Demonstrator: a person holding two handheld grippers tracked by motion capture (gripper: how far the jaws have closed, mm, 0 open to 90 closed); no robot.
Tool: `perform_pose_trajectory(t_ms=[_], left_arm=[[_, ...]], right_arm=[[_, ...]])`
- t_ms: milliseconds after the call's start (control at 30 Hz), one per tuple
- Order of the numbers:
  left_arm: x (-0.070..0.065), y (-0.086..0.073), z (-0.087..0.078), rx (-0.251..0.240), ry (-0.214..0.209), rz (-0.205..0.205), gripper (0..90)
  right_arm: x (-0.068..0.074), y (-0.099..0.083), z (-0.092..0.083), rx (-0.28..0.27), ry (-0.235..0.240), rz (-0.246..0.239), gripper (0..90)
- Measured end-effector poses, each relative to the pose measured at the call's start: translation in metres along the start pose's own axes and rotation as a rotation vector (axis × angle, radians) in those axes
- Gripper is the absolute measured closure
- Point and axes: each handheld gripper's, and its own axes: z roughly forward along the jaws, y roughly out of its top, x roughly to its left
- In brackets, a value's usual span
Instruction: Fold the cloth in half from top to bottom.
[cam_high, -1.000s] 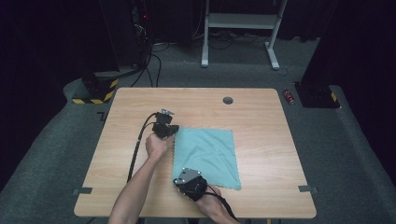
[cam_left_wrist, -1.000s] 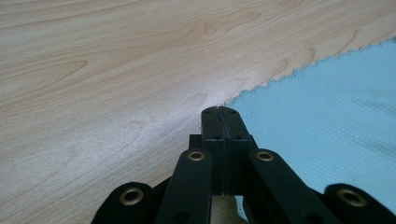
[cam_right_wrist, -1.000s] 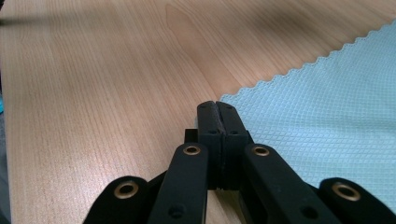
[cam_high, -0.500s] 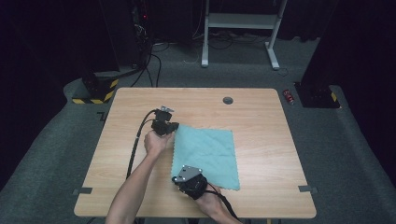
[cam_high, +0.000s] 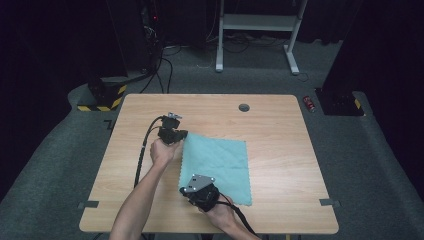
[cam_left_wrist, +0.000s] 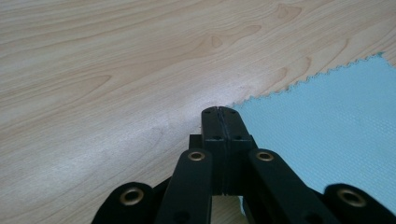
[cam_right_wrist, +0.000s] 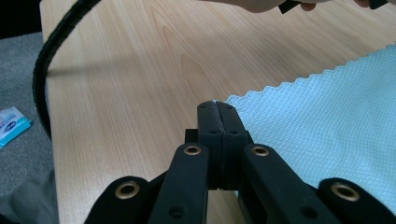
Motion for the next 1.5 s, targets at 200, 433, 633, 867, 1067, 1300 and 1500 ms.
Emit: perform_pose_trajectory(t_ms=[200,433,633,867,1067,1300,1500], left_arm=[[0.006,0.000,-0.007,0.005,0.015,0.001,90.0],[0.008,0.000,-0.018,-0.004,0.018,0.003,90.0],[-0.003,0.004,-0.013,-0.023,-0.007,0.010,90.0],[-0.026,0.016,0.000,-0.022,-0.054,0.051,90.0],[-0.042,0.022,0.012,-0.021,-0.086,0.070,90.0],[-0.055,0.028,0.018,-0.029,-0.117,0.083,90.0],[-0.066,0.030,0.028,-0.021,-0.139,0.084,90.0]], right_arm=[[0.001,0.006,-0.002,-0.019,0.012,0.009,90.0],[0.004,0.011,-0.002,-0.038,0.024,0.006,90.0],[0.001,0.004,-0.012,-0.057,0.003,0.026,90.0],[-0.003,-0.018,-0.029,-0.061,-0.040,0.070,90.0],[-0.008,-0.034,-0.042,-0.055,-0.082,0.094,90.0],[-0.012,-0.049,-0.054,-0.060,-0.118,0.130,90.0],[-0.016,-0.063,-0.064,-0.066,-0.146,0.163,90.0]])
